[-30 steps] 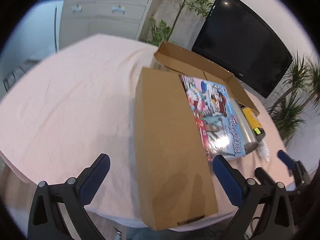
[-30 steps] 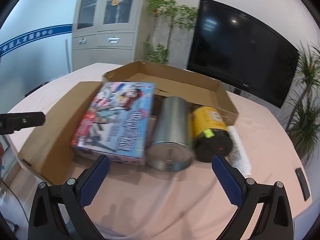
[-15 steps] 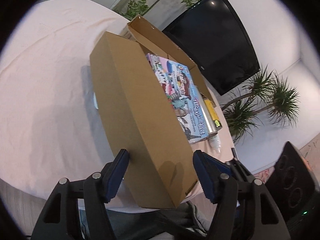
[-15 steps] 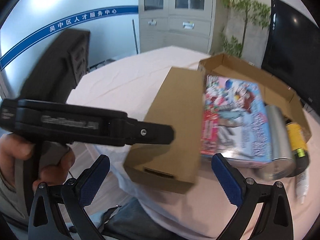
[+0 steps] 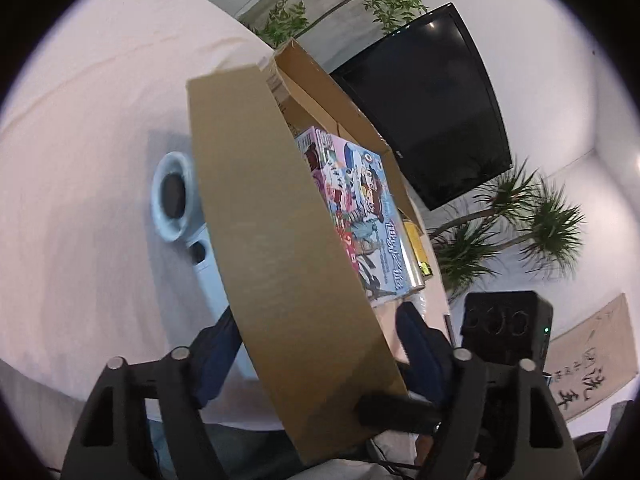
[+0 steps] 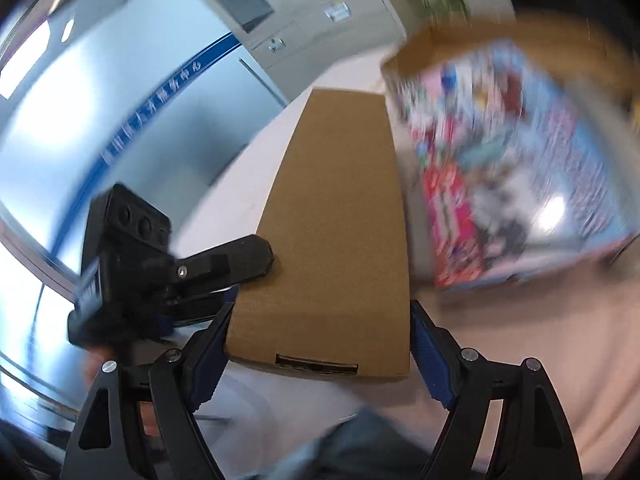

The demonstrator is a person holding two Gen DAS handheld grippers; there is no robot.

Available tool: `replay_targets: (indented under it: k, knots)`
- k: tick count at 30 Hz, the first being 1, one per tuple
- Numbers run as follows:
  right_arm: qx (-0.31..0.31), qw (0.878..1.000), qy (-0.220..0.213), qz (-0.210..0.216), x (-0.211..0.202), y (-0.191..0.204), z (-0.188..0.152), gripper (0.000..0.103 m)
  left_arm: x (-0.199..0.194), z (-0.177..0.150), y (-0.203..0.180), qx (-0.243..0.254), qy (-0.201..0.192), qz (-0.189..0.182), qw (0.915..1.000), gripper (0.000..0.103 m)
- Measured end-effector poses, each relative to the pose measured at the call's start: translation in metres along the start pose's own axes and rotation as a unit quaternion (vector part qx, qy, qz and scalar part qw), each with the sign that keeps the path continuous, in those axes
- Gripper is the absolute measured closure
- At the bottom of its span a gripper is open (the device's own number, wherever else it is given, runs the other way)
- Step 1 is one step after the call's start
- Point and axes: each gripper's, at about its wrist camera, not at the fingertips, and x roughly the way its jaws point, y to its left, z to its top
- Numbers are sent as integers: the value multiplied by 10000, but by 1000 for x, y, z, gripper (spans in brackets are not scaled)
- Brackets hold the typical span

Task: Organize rigid objects

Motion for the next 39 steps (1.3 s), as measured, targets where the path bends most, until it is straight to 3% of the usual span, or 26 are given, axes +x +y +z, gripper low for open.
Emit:
replay_targets:
  k: [1,3,5,7,10,12,13,14,15,18,21,23,25,30,35,36,38,39]
  knots:
    - [110,9997,128,180,2,-4,0,19,1,3,-4,23,-4,14,10000,43]
    - [-110,9999,75,-62,-3,-2,1,12,3,6,-18,210,-68,36,9998,61]
    - [-711,9929,-329,-890,-27,16,-2,3,7,7,-38,631,-102,174,9978,61]
    - [-1152,9809,-626,-1434,-46,29,0,3,16,7,-49,862,22,40,9963,61]
    - [-1570,9716,-747,-1605,-59,51,3,3,30,7,-61,1083,161,-133,9939,61]
    - [-1777,9678,-630,-1669,-44,61,7,6,25,7,-58,1029,127,-137,9945,60]
    - [-1808,9657,-567,-1773,-33,64,9,14,21,4,-55,973,82,-85,9952,60]
    - [-1804,9640,-484,-1892,-23,69,12,31,15,3,-50,916,-8,18,9958,60]
    - [-1768,9640,-330,-1957,-13,66,14,37,9,2,-44,848,-131,170,9962,58]
    - [-1806,9625,-328,-1995,-10,62,-3,43,-2,-5,-23,516,-186,523,9971,58]
    - [-1349,9763,-437,-1637,-14,45,1,44,7,-20,-10,245,119,613,9977,58]
    - [-660,9908,-446,-1096,-26,25,6,44,16,-29,-7,138,347,583,9976,58]
    - [5,9976,-470,-502,-28,-3,12,44,26,-38,-9,34,571,479,9972,54]
    - [588,9972,-456,-51,-27,-27,13,44,30,-44,-4,-242,624,225,9975,48]
    - [711,9966,-421,-36,-18,-41,12,44,34,-49,10,-628,676,-30,9957,47]
    - [775,9961,-420,16,-17,-44,12,44,33,-51,12,-684,654,-172,9954,53]
    - [790,9961,-379,55,-31,-42,6,43,32,-52,15,-753,613,-555,9937,80]
    - [760,9965,-350,22,-31,-41,6,43,31,-53,14,-692,570,-511,9947,83]
